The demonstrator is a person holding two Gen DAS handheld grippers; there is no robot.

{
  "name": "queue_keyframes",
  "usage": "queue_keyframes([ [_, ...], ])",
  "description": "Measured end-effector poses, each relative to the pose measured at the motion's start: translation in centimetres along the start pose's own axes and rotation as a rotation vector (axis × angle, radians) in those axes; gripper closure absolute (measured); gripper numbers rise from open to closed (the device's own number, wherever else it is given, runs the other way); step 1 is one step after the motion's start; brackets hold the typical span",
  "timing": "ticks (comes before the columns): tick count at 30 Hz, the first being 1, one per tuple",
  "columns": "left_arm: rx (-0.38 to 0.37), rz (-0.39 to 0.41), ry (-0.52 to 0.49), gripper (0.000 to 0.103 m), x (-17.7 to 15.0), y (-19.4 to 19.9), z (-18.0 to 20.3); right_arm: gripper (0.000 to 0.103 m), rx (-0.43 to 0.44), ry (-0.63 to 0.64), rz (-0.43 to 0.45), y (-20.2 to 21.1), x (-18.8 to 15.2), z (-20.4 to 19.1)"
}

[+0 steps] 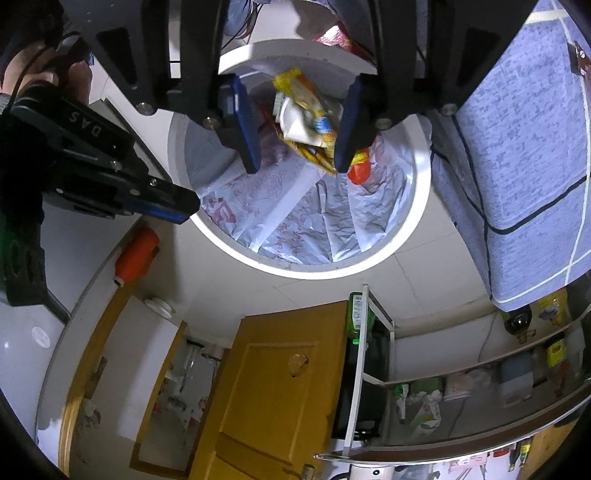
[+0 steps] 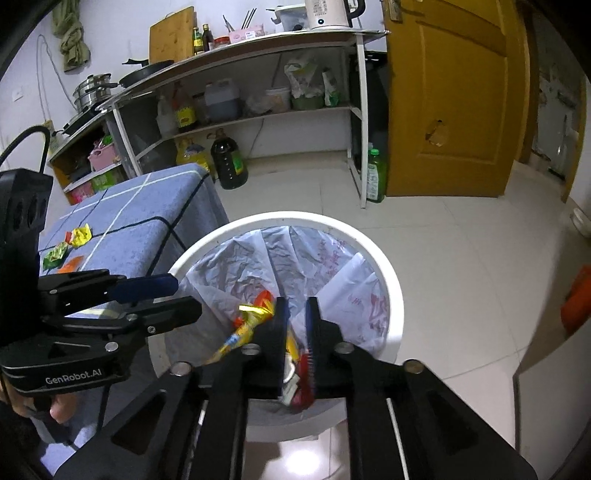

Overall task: Collect trash
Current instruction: 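Carry the yellow wrapper and red bag over the bin and release both, then move both open tools back to the orange packet and brown wrapper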

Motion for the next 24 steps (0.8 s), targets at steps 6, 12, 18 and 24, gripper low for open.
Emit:
queue_keyframes([
  [6,0.0,0.049,0.005,0.06,0.3,2.4,-0.1,0.083,0.012,0.006,0.039,2.1,0.7,-0.9],
  [12,0.028,0.103,0.014,0.06,-0.7,6.4,-0.8,0.083,0.059,0.056,0.103,5.2,1.4,-3.8],
  [18,0.082,0.151,0.026,0.06,-2.0,10.9,-2.1,0.083,0.131,0.107,0.16,8.3,1.8,-8.1],
  [24,0.151,0.193,0.062,0.06,-3.8,15.8,-5.1,0.083,0.209,0.202,0.168,9.6,1.2,-13.7],
])
Point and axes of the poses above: each gripper's, at about its wrist camera, not at the fingertips, and y roughly against the way its jaws point, z to its right, x to its top, the point moved 10 cm from there along -y, roughly the way its jaws point, and after that the axes turned 14 degrees about -x, right-handed, at the moved point
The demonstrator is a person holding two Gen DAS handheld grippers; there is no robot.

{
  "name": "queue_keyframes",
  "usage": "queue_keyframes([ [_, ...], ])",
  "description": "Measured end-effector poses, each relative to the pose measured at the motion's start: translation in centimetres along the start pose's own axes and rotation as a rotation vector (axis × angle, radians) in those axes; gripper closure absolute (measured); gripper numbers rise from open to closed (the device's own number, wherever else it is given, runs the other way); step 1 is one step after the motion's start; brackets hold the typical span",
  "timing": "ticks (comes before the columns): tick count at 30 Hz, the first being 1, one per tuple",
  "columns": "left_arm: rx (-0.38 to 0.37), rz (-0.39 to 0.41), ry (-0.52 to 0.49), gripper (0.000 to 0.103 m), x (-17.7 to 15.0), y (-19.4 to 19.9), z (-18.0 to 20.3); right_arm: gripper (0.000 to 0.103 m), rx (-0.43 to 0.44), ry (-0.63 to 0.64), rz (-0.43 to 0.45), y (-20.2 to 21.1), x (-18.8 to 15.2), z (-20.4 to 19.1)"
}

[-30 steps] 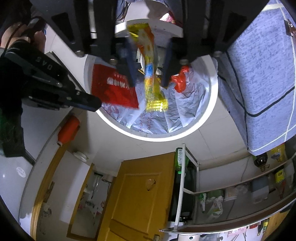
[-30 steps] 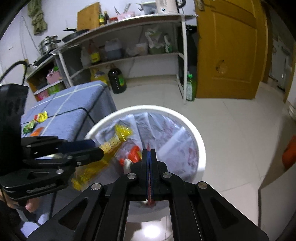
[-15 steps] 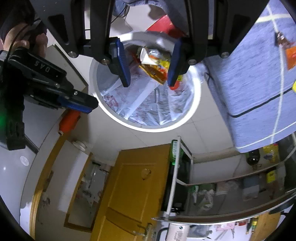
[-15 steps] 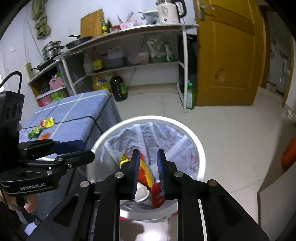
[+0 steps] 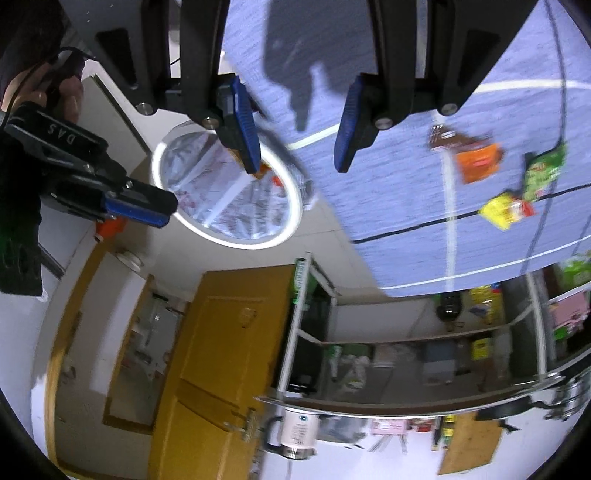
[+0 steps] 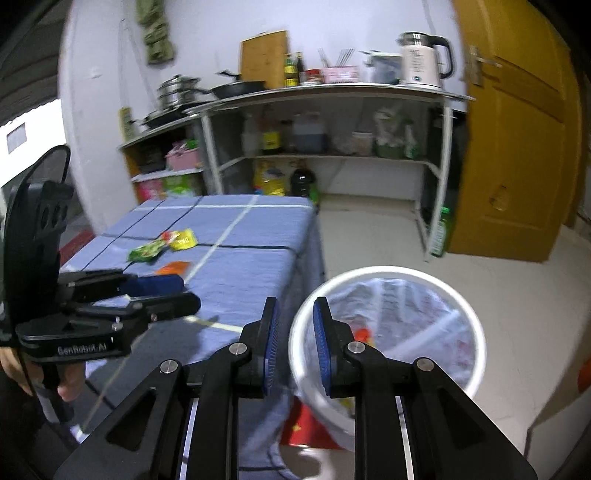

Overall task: Collect trash
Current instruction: 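Move both open tools back to the orange packet and brown wrapper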

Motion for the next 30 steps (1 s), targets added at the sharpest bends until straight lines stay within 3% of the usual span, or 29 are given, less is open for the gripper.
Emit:
queue_keyframes([
  [13,0.167,0.055,0.129,0.06,-2.7,8.0,-10.3,0.083,0.151,0.128,-0.027,-2.8,0.6,-9.6],
  [15,0.182,0.065,0.141,0.06,-2.8,8.8,-11.3,0.079,0.175,0.148,-0.034,-3.5,0.5,-10.9],
  [19,0.19,0.067,0.16,0.057,-3.3,9.4,-12.7,0.061,0.209,0.194,-0.055,-5.0,0.2,-13.3],
  [30,0.204,0.079,0.201,0.056,-3.0,9.9,-15.8,0.06,0.228,0.328,-0.117,-10.6,-0.6,-18.0],
])
Point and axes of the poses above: each gripper's, at about its wrist camera, not at the fingertips, and y roughly against the way its jaws point, z to its right, x to its top, the point moved 10 cm from there along -y, roughly the way its jaws point, and after that the axes turned 14 degrees about -x, right-handed, at the moved point
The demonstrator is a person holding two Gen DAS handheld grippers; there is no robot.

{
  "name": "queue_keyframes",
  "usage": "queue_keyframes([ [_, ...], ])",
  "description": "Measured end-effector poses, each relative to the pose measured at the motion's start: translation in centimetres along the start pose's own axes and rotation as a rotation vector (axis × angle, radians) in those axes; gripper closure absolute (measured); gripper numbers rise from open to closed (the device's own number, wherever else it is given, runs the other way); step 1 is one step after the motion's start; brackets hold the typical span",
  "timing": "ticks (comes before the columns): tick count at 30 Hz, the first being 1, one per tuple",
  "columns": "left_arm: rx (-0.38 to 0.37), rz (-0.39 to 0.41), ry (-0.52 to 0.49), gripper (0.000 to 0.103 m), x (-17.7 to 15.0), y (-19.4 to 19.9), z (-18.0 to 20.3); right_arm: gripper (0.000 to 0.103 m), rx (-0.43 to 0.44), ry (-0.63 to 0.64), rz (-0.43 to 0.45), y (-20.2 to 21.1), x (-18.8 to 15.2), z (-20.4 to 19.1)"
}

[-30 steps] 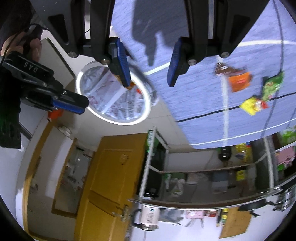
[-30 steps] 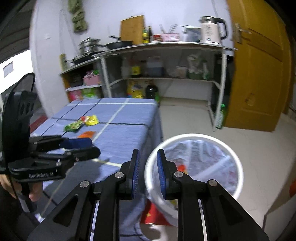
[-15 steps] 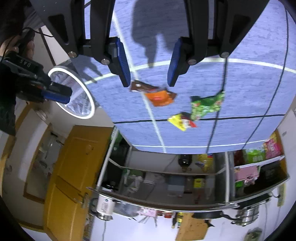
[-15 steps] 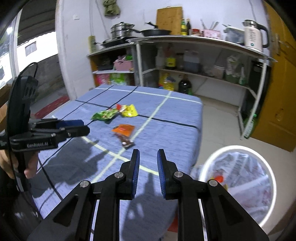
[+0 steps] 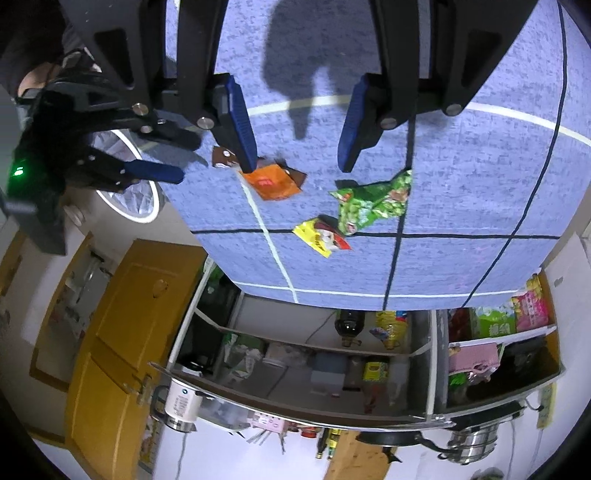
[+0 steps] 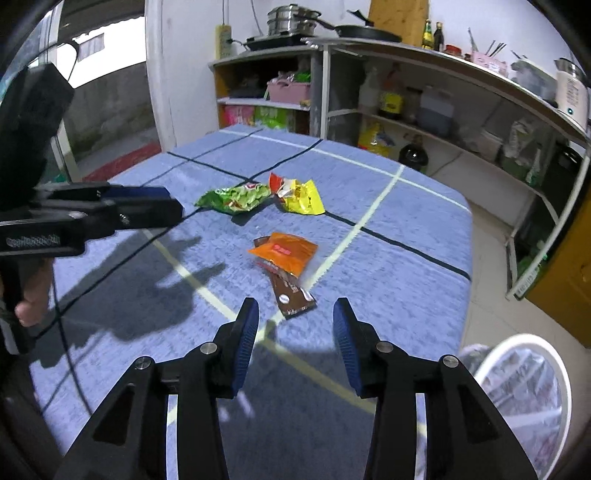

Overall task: Collect trash
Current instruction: 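Move both open tools back to the orange packet and brown wrapper, then grasp the orange packet with the left tool while the right tool grasps the brown bar wrapper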

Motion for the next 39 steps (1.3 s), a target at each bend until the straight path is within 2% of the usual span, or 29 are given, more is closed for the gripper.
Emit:
queue_keyframes([
  [11,0.013,-0.012,0.052,0.055,-0.7,0.4,-2.5,0.06,0.016,0.046,-0.086,-4.0,0.3,-1.8],
  [12,0.012,-0.014,0.053,0.055,-0.7,0.4,-2.5,0.062,0.017,0.049,-0.088,-4.1,0.3,-2.0],
  [14,0.01,-0.017,0.053,0.055,-0.7,0.3,-2.4,0.076,0.04,0.056,-0.092,-3.8,0.4,-2.7],
  [16,0.006,-0.022,0.052,0.055,-0.7,0.1,-2.3,0.076,0.022,0.084,-0.089,-3.5,0.2,-3.0],
  [20,-0.01,-0.037,0.044,0.054,-0.6,-0.7,-1.6,0.076,0.041,0.091,-0.089,-2.4,-0.7,-3.2],
  [30,-0.037,-0.094,0.061,0.046,-0.7,-4.9,0.6,0.076,0.012,0.039,-0.09,1.7,-4.0,-0.1],
  [35,-0.001,-0.13,0.067,0.043,-1.0,-7.8,1.0,0.076,-0.026,-0.008,-0.093,3.1,-5.4,2.6],
  [39,0.064,-0.162,0.056,0.042,-1.0,-9.9,0.9,0.076,-0.039,-0.034,-0.09,3.9,-6.0,4.0],
])
Point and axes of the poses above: each gripper's, at about its wrist camera, not at the fingertips, and y roughly against the way its jaws point, z to its right, x to its top, the point moved 10 cm from there along -y, roughly the way its jaws point, and after that the axes turned 14 degrees about -x, right-handed, at the moved point
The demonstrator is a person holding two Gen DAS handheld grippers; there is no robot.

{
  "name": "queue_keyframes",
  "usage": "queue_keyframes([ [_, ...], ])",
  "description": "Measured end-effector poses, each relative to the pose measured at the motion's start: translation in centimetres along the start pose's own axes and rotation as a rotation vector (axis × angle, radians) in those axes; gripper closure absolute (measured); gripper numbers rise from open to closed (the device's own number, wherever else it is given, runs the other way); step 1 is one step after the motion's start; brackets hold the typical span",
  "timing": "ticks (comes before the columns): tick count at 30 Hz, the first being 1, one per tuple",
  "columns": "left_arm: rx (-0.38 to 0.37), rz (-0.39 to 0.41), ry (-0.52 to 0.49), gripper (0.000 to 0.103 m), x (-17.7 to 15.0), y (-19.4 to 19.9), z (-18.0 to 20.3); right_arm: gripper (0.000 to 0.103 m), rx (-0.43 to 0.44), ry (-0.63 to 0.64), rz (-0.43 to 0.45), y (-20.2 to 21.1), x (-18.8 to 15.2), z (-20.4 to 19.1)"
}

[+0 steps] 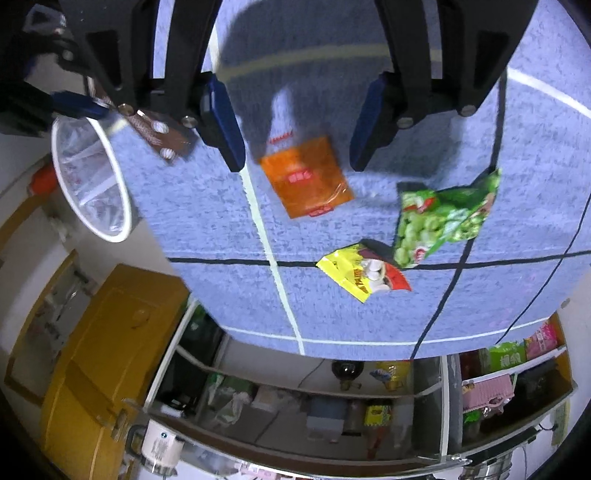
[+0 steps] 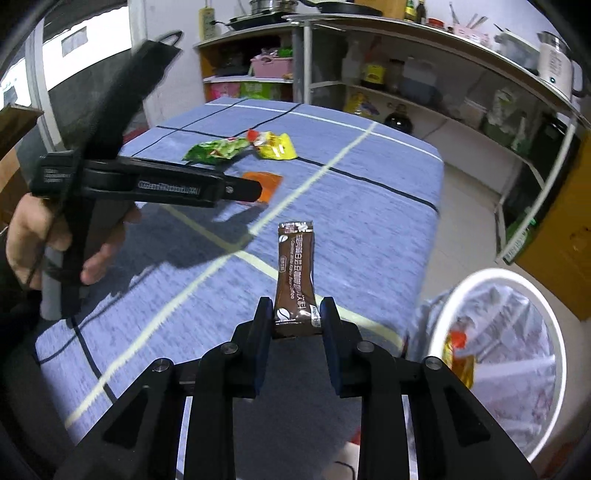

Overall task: Collect trash
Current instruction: 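Grasp the orange packet with the left tool while the right tool grasps the brown bar wrapper, then carry the orange packet and brown wrapper over the bin and release both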

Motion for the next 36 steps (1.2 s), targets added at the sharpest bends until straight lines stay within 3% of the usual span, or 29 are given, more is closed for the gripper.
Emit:
queue_keyframes([
  [2,0.046,0.002,-0.025,0.037,0.3,-0.6,0.2,0.076,-0.002,-0.012,0.006,0.4,-0.1,0.5],
  [7,0.155,-0.022,-0.098,0.037,0.3,-1.5,0.7,0.076,-0.013,-0.031,0.014,1.1,-0.5,1.3],
  [12,0.149,-0.02,-0.131,0.061,0.1,-0.9,1.0,0.076,-0.026,-0.044,0.017,1.6,-0.7,1.9],
  [13,0.143,-0.018,-0.132,0.069,0.0,-0.8,1.1,0.076,-0.027,-0.045,0.019,1.6,-0.7,2.0],
  [19,0.064,0.006,-0.114,0.085,-0.5,0.5,1.0,0.076,-0.031,-0.054,0.031,2.0,-0.5,2.4],
  [28,-0.073,0.099,-0.135,0.087,-0.1,4.6,4.0,0.076,-0.052,-0.094,0.069,3.2,0.0,3.6],
  [36,-0.167,0.11,-0.179,0.087,0.0,4.9,8.5,0.076,-0.104,-0.155,0.09,4.5,-0.5,6.1],
])
Point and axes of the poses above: each gripper's, at about its wrist camera, not at the fingertips, and y roughly against the way its jaws point, z to its right, x to its top, the point moved 10 cm from there along -y, roughly the way its jaws point, and after that the axes turned 14 degrees about -x, right-handed, at the moved point
